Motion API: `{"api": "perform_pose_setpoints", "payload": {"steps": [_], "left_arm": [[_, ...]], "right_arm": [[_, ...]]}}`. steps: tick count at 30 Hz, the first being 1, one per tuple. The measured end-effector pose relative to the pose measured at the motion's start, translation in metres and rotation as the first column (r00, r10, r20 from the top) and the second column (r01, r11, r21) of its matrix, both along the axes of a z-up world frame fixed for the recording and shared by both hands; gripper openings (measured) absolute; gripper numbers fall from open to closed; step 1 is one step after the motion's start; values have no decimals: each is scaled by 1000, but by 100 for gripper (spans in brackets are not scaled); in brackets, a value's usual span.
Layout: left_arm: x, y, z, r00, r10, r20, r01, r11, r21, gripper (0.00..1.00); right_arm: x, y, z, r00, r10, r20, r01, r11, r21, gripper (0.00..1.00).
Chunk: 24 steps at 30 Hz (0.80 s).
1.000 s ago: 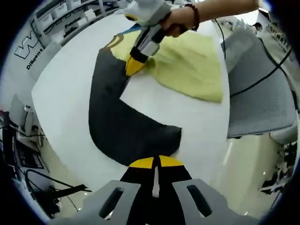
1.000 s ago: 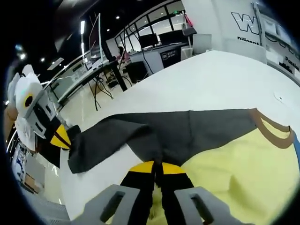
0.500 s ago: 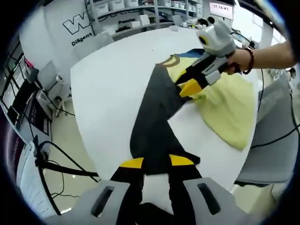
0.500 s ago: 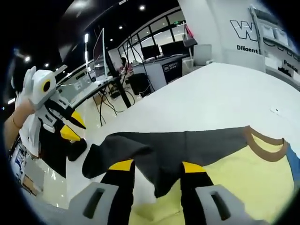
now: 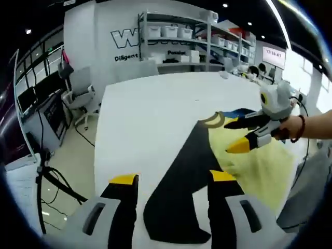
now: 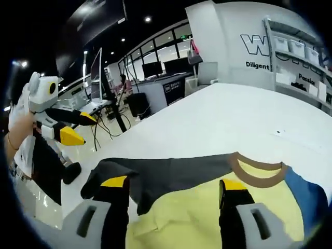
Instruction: Fold the garment on the visible template until the final outline fits inside the template.
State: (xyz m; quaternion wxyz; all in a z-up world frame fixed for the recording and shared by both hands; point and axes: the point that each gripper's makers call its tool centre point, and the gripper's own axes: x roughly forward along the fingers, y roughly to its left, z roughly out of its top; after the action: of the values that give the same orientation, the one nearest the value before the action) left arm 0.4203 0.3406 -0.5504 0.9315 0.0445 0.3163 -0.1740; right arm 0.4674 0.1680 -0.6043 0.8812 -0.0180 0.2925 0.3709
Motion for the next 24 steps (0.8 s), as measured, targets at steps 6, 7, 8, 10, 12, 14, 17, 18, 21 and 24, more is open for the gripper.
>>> {"api": "perform_pose_setpoints", "payload": {"steps": [6,7,8,10,12,14,17,18,21,24], "left_arm": [[20,-17,-26,998,52,-24,-52,999,-4,61],[23,-22,-33,997,67,-42,-68,998,-15,61],[26,-24,-37,997,66,-35,-67,998,-9,63],[29,-29,-51,995,79,-60,-78,997,18,64],[31,-28,-57,994,87,-63,-85,996,38,61],[34,-28,-64,992,101,-72,-98,994,50,59],[35,-27,-74,988,129,-87,-124,991,58,59],[34,-27,-77,988,126,-92,-119,990,70,58],[33,-34,-87,988,104,-118,-95,992,82,56],[31,-43,-97,986,73,-148,-61,994,87,57]], "right_arm": [[25,-47,-5,998,-69,5,69,997,-42,71],[31,-56,-7,997,-83,2,83,995,-52,72],[37,-64,-8,996,-89,3,89,994,-60,72],[44,-75,-10,995,-103,6,103,992,-68,72],[50,-84,-12,993,-115,2,114,991,-74,72],[59,-96,-16,991,-132,-2,131,988,-84,72],[67,-111,-21,989,-151,-4,150,984,-98,72],[69,-114,-23,988,-156,-6,154,983,-100,72],[74,-127,-31,986,-167,-14,164,979,-120,72],[76,-136,-35,984,-177,-15,174,976,-130,72]]}}
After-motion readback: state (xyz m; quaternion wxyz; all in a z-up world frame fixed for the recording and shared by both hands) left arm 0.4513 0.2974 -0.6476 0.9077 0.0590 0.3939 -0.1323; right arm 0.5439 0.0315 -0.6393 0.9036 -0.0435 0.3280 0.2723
